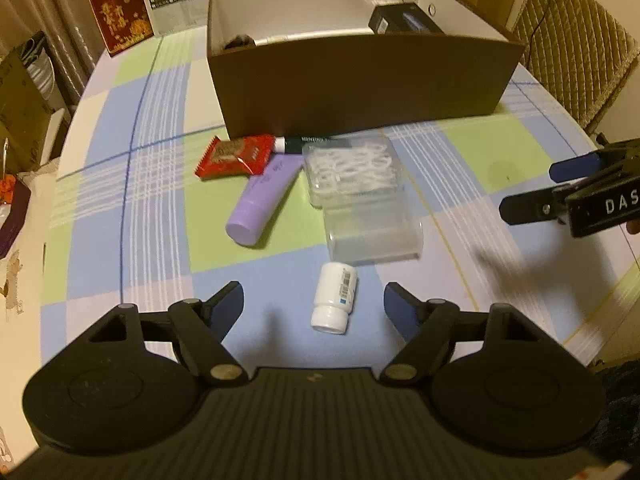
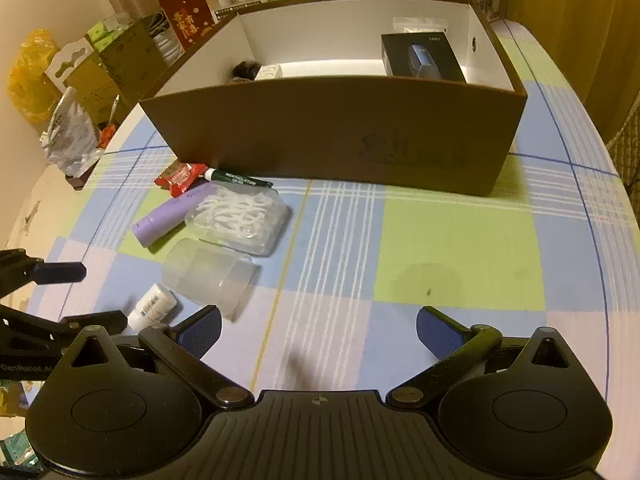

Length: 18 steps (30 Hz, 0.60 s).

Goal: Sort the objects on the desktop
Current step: 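Grasp the small white bottle with the left tool while the right tool approaches the clear plastic cup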

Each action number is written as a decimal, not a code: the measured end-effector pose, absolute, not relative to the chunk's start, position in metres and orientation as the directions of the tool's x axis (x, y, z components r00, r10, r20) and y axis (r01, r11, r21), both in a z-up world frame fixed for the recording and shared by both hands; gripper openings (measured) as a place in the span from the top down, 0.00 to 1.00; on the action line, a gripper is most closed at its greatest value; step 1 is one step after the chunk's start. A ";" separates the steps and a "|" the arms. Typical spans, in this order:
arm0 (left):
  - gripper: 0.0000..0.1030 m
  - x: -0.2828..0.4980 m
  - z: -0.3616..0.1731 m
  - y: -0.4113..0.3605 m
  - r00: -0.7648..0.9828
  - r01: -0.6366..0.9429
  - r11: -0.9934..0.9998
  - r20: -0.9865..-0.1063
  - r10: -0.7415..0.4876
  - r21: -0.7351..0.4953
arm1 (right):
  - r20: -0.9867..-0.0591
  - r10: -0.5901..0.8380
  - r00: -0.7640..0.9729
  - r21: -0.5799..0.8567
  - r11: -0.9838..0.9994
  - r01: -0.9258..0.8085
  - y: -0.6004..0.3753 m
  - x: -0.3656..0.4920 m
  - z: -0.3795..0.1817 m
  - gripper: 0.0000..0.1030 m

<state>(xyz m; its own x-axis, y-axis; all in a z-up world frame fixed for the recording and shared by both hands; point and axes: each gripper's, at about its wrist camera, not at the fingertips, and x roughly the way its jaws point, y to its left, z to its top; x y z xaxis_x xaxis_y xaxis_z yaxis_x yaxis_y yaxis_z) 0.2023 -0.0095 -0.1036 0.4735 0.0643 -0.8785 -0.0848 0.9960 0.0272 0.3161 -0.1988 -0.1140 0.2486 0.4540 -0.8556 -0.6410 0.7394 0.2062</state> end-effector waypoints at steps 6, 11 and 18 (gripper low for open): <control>0.30 0.204 -0.118 -0.010 0.453 -0.076 0.997 -0.890 0.061 0.030 | -0.865 0.437 0.247 0.206 0.757 -0.620 -0.202 0.319 -0.122 0.02; 0.32 0.209 -0.128 -0.011 0.435 -0.059 0.998 -0.899 0.059 0.037 | -0.867 0.418 0.270 0.192 0.781 -0.595 -0.208 0.323 -0.127 0.02; 0.49 0.221 -0.137 -0.018 0.430 -0.002 0.999 -0.902 0.046 0.051 | -0.874 0.383 0.300 0.177 0.825 -0.537 -0.223 0.336 -0.133 0.02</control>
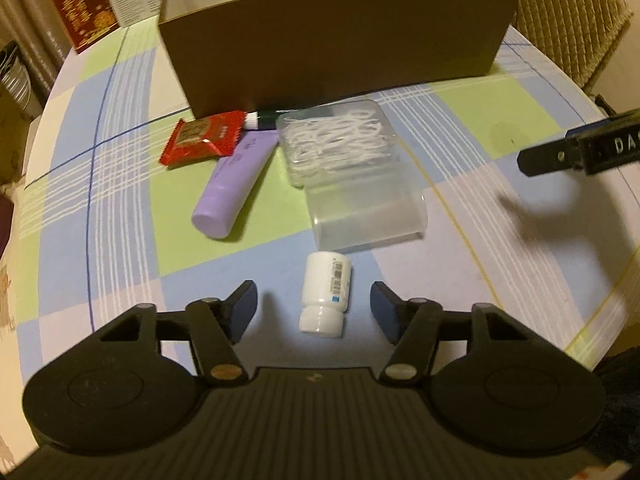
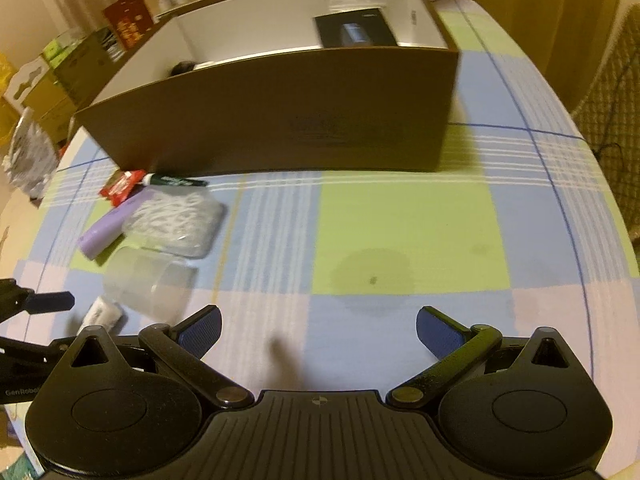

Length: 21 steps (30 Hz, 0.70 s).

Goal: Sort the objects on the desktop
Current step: 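Grasp the small white bottle with the left tool while the right tool approaches the clear plastic cup, then lift the white bottle with the left tool while the right tool grasps the clear cup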

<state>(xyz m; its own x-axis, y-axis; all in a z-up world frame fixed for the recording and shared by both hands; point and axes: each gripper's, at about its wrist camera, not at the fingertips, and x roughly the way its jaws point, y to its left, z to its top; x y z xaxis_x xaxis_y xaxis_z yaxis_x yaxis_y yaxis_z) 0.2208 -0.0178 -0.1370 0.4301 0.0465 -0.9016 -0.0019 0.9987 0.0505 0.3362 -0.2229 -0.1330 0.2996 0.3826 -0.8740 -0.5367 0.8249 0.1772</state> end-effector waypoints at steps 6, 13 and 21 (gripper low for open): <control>0.62 0.229 -0.145 -0.021 0.420 0.027 0.998 -0.907 0.040 0.056 | -0.875 0.378 0.304 0.189 0.843 -0.504 -0.231 0.343 -0.134 0.02; 0.78 0.227 -0.148 -0.014 0.421 0.011 0.999 -0.906 0.038 0.047 | -0.860 0.429 0.277 0.225 0.805 -0.549 -0.219 0.336 -0.133 0.02; 0.78 0.208 -0.145 0.021 0.399 -0.120 0.992 -0.912 0.094 0.050 | -0.824 0.541 0.167 0.283 0.649 -0.706 -0.177 0.317 -0.133 0.02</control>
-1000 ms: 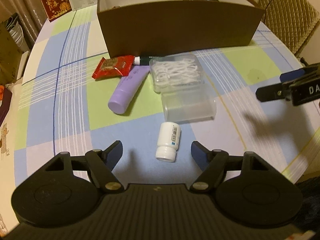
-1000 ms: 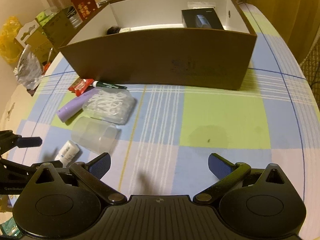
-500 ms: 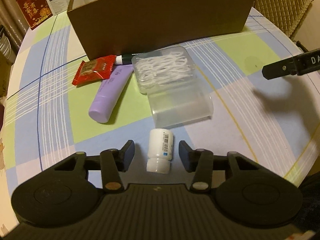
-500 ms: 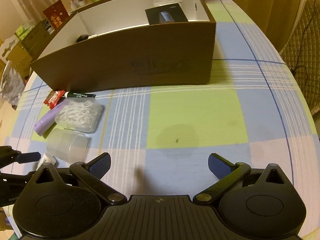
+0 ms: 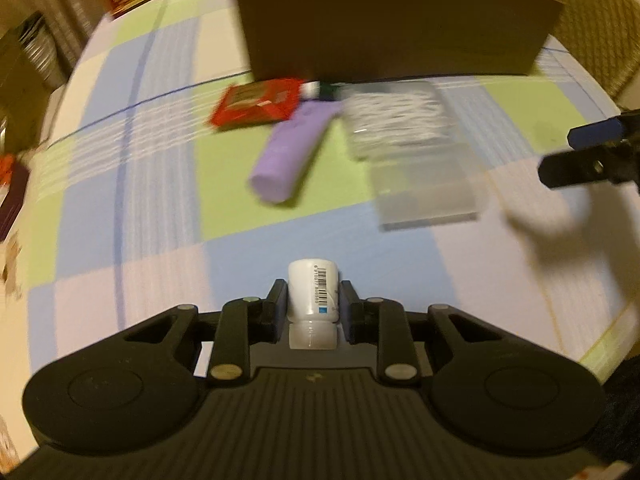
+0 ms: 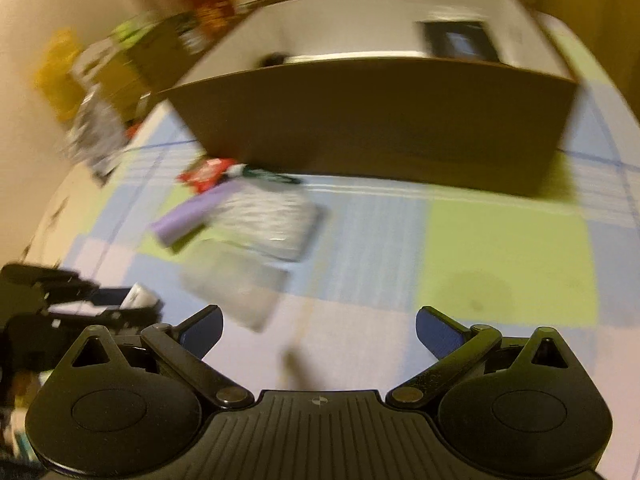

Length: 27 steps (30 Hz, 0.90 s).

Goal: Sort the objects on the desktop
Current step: 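Lift the white bottle with the left tool while the right tool grasps the clear cup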

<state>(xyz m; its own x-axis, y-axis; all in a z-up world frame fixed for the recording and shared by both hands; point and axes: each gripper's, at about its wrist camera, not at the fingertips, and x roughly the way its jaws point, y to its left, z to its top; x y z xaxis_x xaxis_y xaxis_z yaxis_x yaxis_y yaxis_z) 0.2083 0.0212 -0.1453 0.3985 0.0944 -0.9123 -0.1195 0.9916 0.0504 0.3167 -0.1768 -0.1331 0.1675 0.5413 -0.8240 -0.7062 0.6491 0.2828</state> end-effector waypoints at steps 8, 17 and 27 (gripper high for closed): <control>0.78 0.183 -0.145 0.052 0.377 -0.254 0.965 -0.913 0.153 0.057 | -0.788 0.613 0.056 0.268 0.424 -0.865 -0.125 0.302 -0.138 0.22; 0.78 0.165 -0.142 0.067 0.363 -0.334 0.941 -0.916 0.172 0.044 | -0.821 0.569 0.039 0.134 0.259 -0.957 -0.090 0.291 -0.156 0.42; 0.78 0.168 -0.144 0.068 0.361 -0.357 0.934 -0.917 0.171 0.033 | -0.845 0.535 0.015 0.124 0.223 -0.967 -0.070 0.277 -0.169 0.46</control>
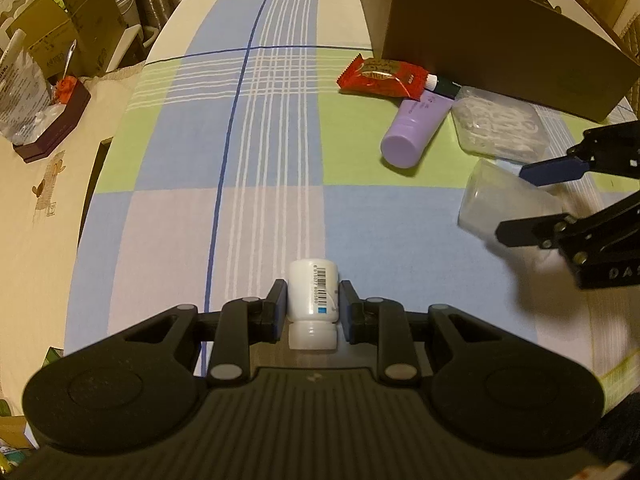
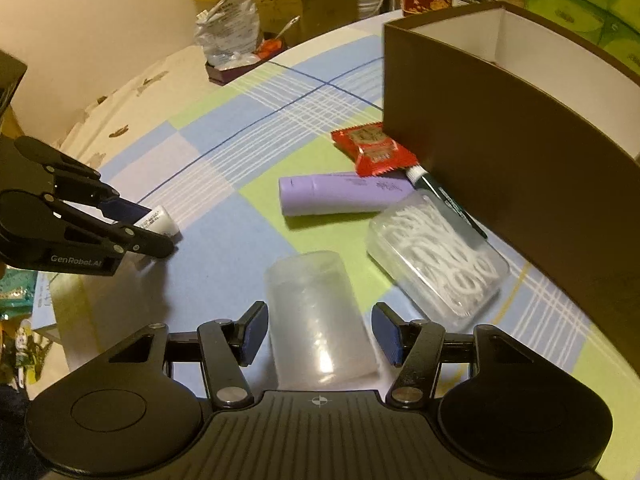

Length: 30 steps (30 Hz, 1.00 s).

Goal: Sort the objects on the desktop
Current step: 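Lift the white bottle with the left tool while the right tool grasps the clear cup, then carry the white bottle and clear cup over the brown box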

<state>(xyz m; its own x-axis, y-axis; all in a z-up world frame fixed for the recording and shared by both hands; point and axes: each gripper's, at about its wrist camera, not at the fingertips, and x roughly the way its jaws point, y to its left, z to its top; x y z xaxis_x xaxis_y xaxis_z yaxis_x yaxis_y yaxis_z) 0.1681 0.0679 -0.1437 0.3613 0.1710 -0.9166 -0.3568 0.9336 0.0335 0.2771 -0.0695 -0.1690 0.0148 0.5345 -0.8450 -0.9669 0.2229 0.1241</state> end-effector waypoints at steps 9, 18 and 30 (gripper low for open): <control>0.78 0.172 -0.145 0.066 0.367 -0.359 0.933 -0.913 0.176 0.035 | -0.862 0.500 0.079 -0.004 0.149 -0.989 -0.060 0.255 -0.178 0.51; 0.78 0.173 -0.144 0.065 0.375 -0.366 0.931 -0.913 0.160 0.013 | -0.862 0.505 0.041 0.147 0.327 -0.933 -0.081 0.279 -0.166 0.52; 0.78 0.188 -0.125 0.043 0.431 -0.275 0.961 -0.896 0.103 -0.022 | -0.847 0.526 0.080 0.231 0.499 -0.835 -0.129 0.304 -0.147 0.52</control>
<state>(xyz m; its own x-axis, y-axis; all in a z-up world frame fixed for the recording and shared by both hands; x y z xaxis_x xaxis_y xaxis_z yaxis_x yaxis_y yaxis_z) 0.1879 0.0430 -0.1250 0.4312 0.1029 -0.8964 -0.2752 0.9611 -0.0221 0.3040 -0.1287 -0.1472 0.0796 0.5258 -0.8468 -0.8350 0.4992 0.2315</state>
